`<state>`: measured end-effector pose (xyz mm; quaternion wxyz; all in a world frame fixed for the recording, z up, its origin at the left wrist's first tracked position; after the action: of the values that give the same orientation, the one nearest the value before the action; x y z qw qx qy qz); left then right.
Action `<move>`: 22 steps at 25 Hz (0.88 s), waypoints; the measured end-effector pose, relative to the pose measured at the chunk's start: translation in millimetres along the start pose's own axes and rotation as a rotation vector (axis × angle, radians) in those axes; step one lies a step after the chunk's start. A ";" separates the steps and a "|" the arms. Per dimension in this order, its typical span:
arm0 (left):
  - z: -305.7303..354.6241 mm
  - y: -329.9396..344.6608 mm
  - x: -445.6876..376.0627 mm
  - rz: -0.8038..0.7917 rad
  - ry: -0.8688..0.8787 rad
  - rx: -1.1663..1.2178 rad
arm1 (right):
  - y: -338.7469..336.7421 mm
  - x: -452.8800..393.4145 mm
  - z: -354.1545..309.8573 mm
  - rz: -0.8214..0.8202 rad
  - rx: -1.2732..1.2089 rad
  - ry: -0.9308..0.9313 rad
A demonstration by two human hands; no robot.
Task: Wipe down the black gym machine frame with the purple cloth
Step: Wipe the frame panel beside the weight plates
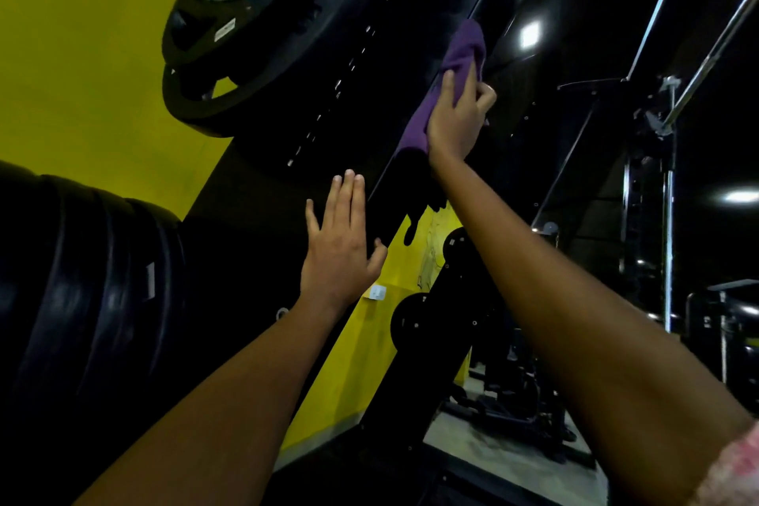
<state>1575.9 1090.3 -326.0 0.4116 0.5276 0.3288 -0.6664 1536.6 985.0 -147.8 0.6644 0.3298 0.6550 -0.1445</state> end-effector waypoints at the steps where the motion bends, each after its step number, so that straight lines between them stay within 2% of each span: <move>1: 0.6 -0.4 -0.2 -0.002 0.000 0.001 | 0.1 7.9 2.7 0.007 -0.010 -0.053; 3: 0.1 -0.6 -1.0 -0.010 -0.003 0.015 | 1.0 2.7 12.2 -0.034 -0.009 0.004; 6: -0.1 -1.4 -0.8 -0.035 0.000 0.022 | -6.4 -25.0 14.6 -0.060 -0.079 0.349; 7: 0.2 -1.9 -1.1 -0.040 0.000 0.019 | -8.6 -29.6 11.0 -0.051 -0.098 0.409; 9: 0.5 -2.0 -1.3 -0.050 -0.003 0.011 | -8.4 -20.3 -3.9 -0.071 -0.053 0.357; 12: 0.7 -2.5 0.3 -0.070 -0.018 -0.001 | -2.3 17.1 -18.2 -0.132 -0.003 0.094; 14: 0.8 -2.4 -0.5 -0.076 -0.020 0.002 | -0.1 22.0 -15.7 -0.124 0.015 0.030; 19: 0.6 -2.6 0.9 -0.057 -0.004 0.001 | -12.5 -33.3 6.6 -0.136 -0.044 0.311; 22: 0.3 -2.3 0.8 -0.052 0.000 0.003 | -12.5 -24.9 13.3 -0.124 -0.016 0.324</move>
<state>1573.6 1091.0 -326.8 0.3934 0.5195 0.3414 -0.6774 1536.6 961.5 -128.0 0.5426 0.3023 0.7737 -0.1248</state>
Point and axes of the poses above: each hand's wrist, its own x-axis away from the middle knuckle, its own y-axis out of the palm, z = x × y, the point moved 3 cm from there along -x, towards the middle knuckle, and after that the axes turned 11 degrees about -y, right-handed, at the moved point
